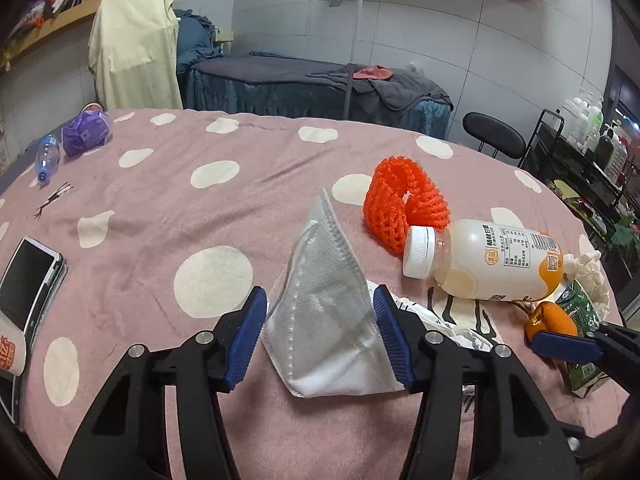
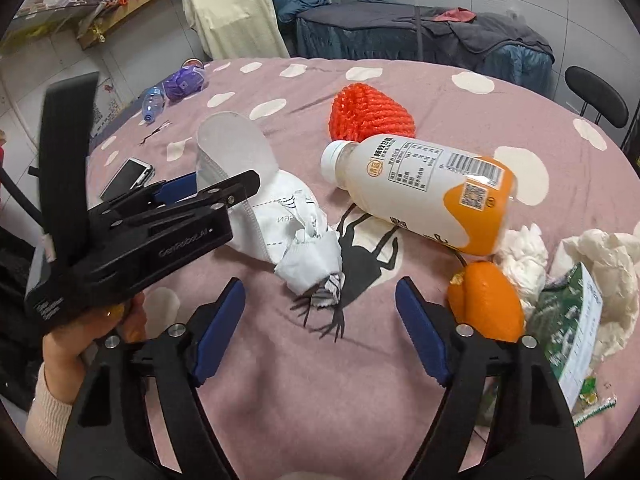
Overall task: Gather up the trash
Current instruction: 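Grasp the white face mask with the left tool while the right tool grasps white paper, then carry the mask and white paper over the brown trash bin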
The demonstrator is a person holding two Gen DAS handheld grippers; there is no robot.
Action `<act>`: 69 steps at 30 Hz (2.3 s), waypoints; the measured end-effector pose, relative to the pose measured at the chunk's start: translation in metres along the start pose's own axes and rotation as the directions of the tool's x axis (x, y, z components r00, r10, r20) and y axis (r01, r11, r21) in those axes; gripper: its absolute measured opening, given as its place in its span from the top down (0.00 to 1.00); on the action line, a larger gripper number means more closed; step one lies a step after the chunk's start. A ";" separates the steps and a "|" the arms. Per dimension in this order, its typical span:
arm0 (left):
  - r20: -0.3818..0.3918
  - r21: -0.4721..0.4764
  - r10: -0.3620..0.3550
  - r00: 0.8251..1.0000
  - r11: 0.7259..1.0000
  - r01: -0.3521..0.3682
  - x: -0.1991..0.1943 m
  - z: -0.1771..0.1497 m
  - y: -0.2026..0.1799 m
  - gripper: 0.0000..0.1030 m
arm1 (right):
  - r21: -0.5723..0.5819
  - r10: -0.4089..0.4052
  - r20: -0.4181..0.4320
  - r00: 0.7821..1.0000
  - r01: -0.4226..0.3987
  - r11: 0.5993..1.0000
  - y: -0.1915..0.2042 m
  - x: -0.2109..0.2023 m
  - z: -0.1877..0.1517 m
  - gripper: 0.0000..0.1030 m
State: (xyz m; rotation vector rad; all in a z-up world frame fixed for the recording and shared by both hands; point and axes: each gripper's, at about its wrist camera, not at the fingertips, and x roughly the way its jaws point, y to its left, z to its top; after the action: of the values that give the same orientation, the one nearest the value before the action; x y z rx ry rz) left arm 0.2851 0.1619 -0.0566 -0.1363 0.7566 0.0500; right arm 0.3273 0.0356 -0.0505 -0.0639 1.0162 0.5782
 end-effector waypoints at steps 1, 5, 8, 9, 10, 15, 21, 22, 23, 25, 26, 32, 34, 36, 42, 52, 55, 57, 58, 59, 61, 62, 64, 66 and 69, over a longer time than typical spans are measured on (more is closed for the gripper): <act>-0.004 0.005 0.000 1.000 1.000 0.000 0.002 -0.001 -0.001 0.54 | 0.006 0.003 -0.014 1.000 -0.003 1.000 0.000 0.009 0.003 0.29; -0.017 -0.001 -0.002 1.000 1.000 0.002 0.008 -0.001 0.002 0.71 | 0.025 0.006 -0.071 0.997 -0.005 1.000 0.000 0.038 0.008 0.56; -0.007 0.002 0.007 1.000 1.000 -0.007 0.006 -0.004 0.003 0.82 | 0.020 0.009 -0.062 0.998 -0.007 1.000 -0.001 0.036 0.008 0.66; -0.003 -0.006 0.009 1.000 1.000 -0.009 0.005 -0.005 0.004 0.84 | 0.024 0.022 -0.056 0.998 -0.020 1.000 -0.001 0.032 0.006 0.67; 0.004 -0.016 0.008 1.000 1.000 -0.008 0.003 -0.006 0.006 0.86 | 0.025 0.029 -0.048 0.998 -0.028 0.999 -0.002 0.028 0.004 0.67; 0.057 -0.054 0.010 0.998 0.998 -0.007 -0.020 -0.014 0.011 0.89 | 0.016 0.024 0.012 1.000 -0.025 1.000 -0.004 -0.002 -0.011 0.67; 0.135 -0.059 -0.008 0.991 0.998 0.016 -0.062 -0.025 0.002 0.90 | -0.005 0.006 0.096 0.995 -0.006 1.000 -0.008 -0.046 -0.034 0.67; 0.145 -0.059 -0.014 0.989 0.998 0.023 -0.068 -0.027 0.000 0.90 | -0.010 -0.004 0.113 0.994 0.005 1.000 -0.008 -0.054 -0.038 0.67; 0.158 -0.059 -0.019 0.987 0.998 0.028 -0.075 -0.029 -0.002 0.90 | -0.011 -0.008 0.128 0.992 0.010 1.000 -0.010 -0.061 -0.044 0.67; 0.180 -0.057 -0.031 0.983 0.998 0.041 -0.087 -0.033 -0.008 0.89 | -0.002 -0.018 0.156 0.988 0.018 1.000 -0.014 -0.075 -0.054 0.67; 0.187 -0.054 -0.040 0.982 0.997 0.051 -0.093 -0.036 -0.012 0.89 | 0.000 -0.026 0.170 0.985 0.027 1.000 -0.017 -0.082 -0.058 0.67; 0.228 -0.018 -0.076 0.971 0.996 0.082 -0.118 -0.047 -0.033 0.89 | 0.051 -0.070 0.221 0.973 0.060 0.997 -0.038 -0.111 -0.081 0.67; 0.240 -0.006 -0.094 0.966 0.995 0.098 -0.125 -0.049 -0.042 0.89 | 0.069 -0.096 0.234 0.967 0.082 0.994 -0.045 -0.119 -0.088 0.67; 0.248 0.008 -0.110 0.962 0.994 0.111 -0.130 -0.052 -0.048 0.89 | 0.097 -0.103 0.243 0.965 0.082 0.992 -0.056 -0.127 -0.097 0.67; 0.269 0.066 -0.182 0.946 0.983 0.170 -0.144 -0.057 -0.080 0.89 | 0.186 -0.187 0.280 0.942 0.138 0.973 -0.089 -0.158 -0.122 0.67; 0.248 0.167 -0.345 0.905 0.936 0.311 -0.151 -0.060 -0.148 0.89 | 0.373 -0.351 0.285 0.892 0.234 0.898 -0.164 -0.207 -0.172 0.67; 0.231 0.193 -0.385 0.893 0.918 0.346 -0.150 -0.062 -0.168 0.89 | 0.426 -0.397 0.275 0.876 0.259 0.867 -0.186 -0.218 -0.188 0.67; 0.219 0.212 -0.410 0.885 0.906 0.367 -0.150 -0.063 -0.182 0.89 | 0.456 -0.422 0.265 0.867 0.273 0.847 -0.197 -0.224 -0.198 0.67; 0.213 0.224 -0.422 0.881 0.899 0.376 -0.150 -0.063 -0.189 0.89 | 0.470 -0.435 0.259 0.862 0.281 0.837 -0.204 -0.226 -0.202 0.67; 0.207 0.235 -0.433 0.877 0.892 0.385 -0.150 -0.064 -0.195 0.89 | 0.484 -0.448 0.252 0.858 0.289 0.826 -0.210 -0.228 -0.208 0.67; 0.193 0.251 -0.460 0.867 0.877 0.410 -0.149 -0.064 -0.207 0.89 | 0.514 -0.474 0.233 0.849 0.306 0.801 -0.224 -0.232 -0.218 0.67; 0.186 0.259 -0.472 0.862 0.870 0.421 -0.149 -0.064 -0.213 0.89 | 0.531 -0.485 0.223 0.845 0.312 0.788 -0.231 -0.233 -0.223 0.67; 0.177 0.282 -0.491 0.853 0.856 0.434 -0.150 -0.065 -0.226 0.89 | 0.561 -0.513 0.201 0.835 0.331 0.759 -0.246 -0.236 -0.234 0.67; 0.165 0.299 -0.506 0.846 0.843 0.446 -0.150 -0.066 -0.238 0.89 | 0.590 -0.540 0.176 0.823 0.350 0.727 -0.262 -0.240 -0.244 0.67; 0.145 0.324 -0.534 0.833 0.821 0.470 -0.149 -0.068 -0.255 0.89 | 0.632 -0.584 0.127 0.802 0.388 0.671 -0.287 -0.242 -0.260 0.67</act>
State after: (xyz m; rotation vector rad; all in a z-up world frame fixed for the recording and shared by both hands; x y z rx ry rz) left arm 0.1545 -0.1000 0.0241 -0.0603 0.4663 -0.5440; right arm 0.1677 -0.3923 -0.0543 0.2879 0.7662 -0.2473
